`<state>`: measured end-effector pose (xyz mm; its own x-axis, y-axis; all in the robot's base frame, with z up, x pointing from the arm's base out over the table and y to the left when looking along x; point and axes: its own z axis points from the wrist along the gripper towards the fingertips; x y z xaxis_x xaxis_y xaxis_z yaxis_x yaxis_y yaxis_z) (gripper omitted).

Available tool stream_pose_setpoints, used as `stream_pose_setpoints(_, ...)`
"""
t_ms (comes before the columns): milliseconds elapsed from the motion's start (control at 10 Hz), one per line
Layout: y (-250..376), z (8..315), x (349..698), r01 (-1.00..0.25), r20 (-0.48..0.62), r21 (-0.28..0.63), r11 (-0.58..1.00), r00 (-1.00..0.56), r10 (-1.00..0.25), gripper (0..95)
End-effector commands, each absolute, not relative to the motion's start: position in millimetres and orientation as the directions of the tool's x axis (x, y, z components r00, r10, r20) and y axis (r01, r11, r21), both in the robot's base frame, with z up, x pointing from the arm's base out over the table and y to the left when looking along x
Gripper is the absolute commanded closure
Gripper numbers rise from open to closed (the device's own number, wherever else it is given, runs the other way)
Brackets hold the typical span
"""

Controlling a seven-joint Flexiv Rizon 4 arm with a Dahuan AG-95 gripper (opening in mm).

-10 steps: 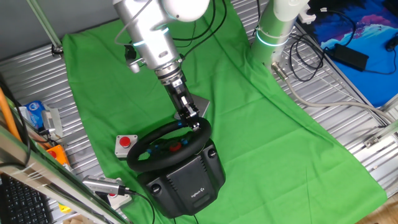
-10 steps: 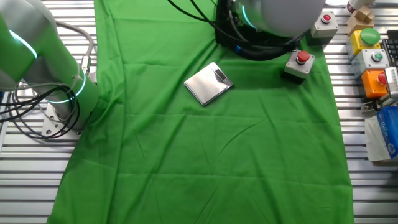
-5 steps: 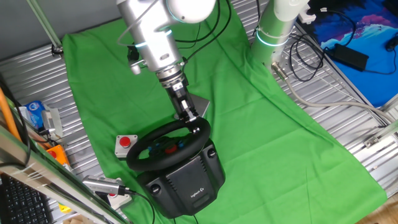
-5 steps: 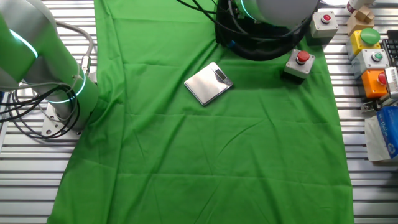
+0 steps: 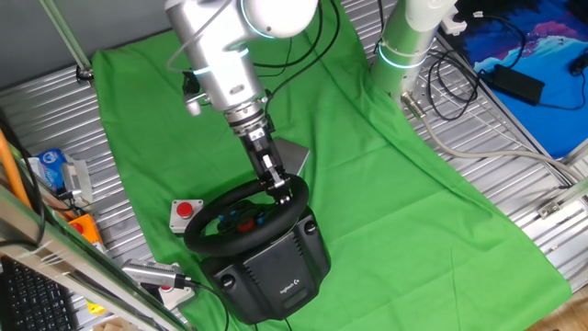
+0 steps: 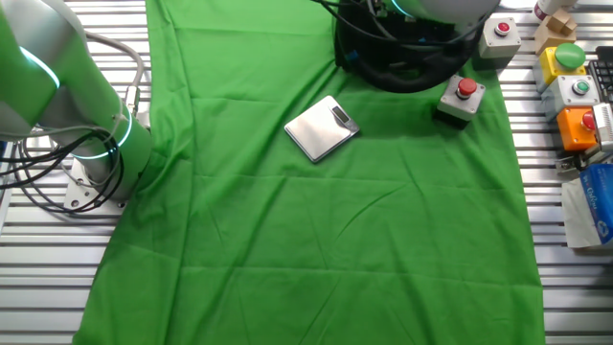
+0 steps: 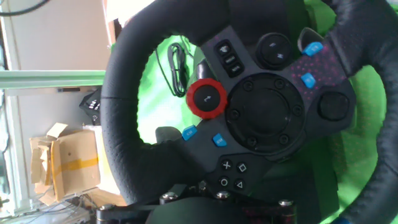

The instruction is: Rotate the steering wheel 90 degrees clockwise

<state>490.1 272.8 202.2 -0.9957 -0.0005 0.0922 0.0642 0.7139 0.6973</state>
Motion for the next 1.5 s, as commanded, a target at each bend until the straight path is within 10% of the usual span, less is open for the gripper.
stream_pose_setpoints(100, 272, 200, 490, 0.008, 0.074, 0.664, 0.747, -0.996, -0.055, 95.0)
stream_pose_setpoints(1500, 257, 196, 465, -0.137, 0.059, 0.634, 0.761, -0.973, -0.225, 95.0)
